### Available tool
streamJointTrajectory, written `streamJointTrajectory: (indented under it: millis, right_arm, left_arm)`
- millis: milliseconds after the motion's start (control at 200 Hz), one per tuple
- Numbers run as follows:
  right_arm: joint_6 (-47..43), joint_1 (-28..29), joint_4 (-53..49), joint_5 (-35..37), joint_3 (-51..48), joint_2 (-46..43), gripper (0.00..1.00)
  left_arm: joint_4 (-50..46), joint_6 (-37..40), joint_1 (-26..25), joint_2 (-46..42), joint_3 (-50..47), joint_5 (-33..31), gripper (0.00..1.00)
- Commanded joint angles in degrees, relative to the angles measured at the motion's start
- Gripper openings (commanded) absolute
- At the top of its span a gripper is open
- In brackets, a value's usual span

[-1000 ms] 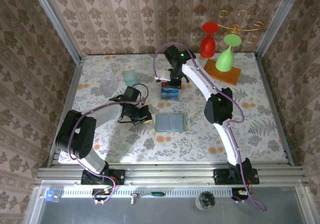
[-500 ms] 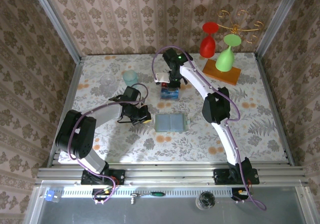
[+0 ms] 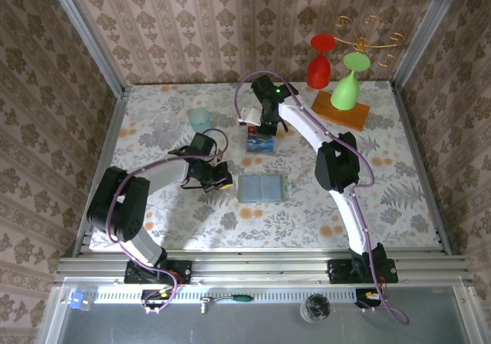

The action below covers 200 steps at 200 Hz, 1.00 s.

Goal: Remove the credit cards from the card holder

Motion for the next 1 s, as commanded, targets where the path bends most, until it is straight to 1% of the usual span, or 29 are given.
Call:
streamJointTrajectory:
  millis: [0, 120, 235, 300, 390, 455, 510, 610, 685, 760, 850, 900, 995]
  right_arm:
    - [10.2, -0.1, 6.3, -1.1, -5.8, -6.6, 0.29]
    - [20.0, 0.3, 13.9, -2.8, -16.0, -12.3, 0.31]
    - [28.9, 1.2, 20.5, -5.4, -26.0, -17.7, 0.32]
    - [35.1, 1.7, 24.4, -5.5, -31.2, -20.3, 0.32]
    - [46.9, 2.1, 29.2, -6.5, -37.7, -24.0, 0.31]
    - [55.2, 2.1, 33.7, -9.1, -42.5, -25.8, 0.30]
    - [61.0, 2.2, 36.3, -11.6, -46.1, -27.1, 0.29]
    - [70.8, 2.7, 38.7, -13.1, -51.1, -28.9, 0.26]
    - [75.5, 3.3, 41.4, -16.7, -54.9, -30.1, 0.24]
    - [79.0, 4.1, 42.9, -18.0, -57.9, -31.4, 0.24]
    - [84.9, 4.6, 41.6, -18.6, -59.6, -32.1, 0.24]
    - [87.5, 4.5, 40.8, -21.1, -59.9, -31.8, 0.23]
    - [91.1, 4.9, 43.9, -24.3, -62.6, -31.9, 0.23]
  left_arm:
    - [1.2, -1.1, -0.4, 1.2, 1.7, 1.3, 0.02]
    - [2.2, -1.1, -0.8, 1.8, 2.0, 1.8, 0.02]
    - [3.2, -1.4, -1.0, 2.7, 2.4, 2.6, 0.01]
    - [4.2, -1.6, -1.0, 3.1, 2.5, 3.2, 0.01]
    - [5.1, -1.8, -1.1, 4.0, 2.9, 3.9, 0.01]
    - [5.5, -1.8, -1.3, 4.8, 3.4, 4.4, 0.00]
    - [5.7, -1.7, -1.6, 5.3, 3.7, 4.6, 0.00]
    - [6.2, -1.8, -2.2, 5.8, 3.6, 4.7, 0.00]
    - [6.4, -1.8, -2.4, 6.2, 3.2, 4.9, 0.00]
    - [6.8, -1.9, -2.7, 6.8, 2.8, 5.2, 0.00]
    - [6.9, -1.8, -3.0, 7.4, 2.3, 5.5, 0.00]
    - [6.9, -1.8, -3.1, 7.5, 2.1, 5.5, 0.00]
    - [6.7, -1.7, -3.2, 7.9, 1.5, 5.3, 0.00]
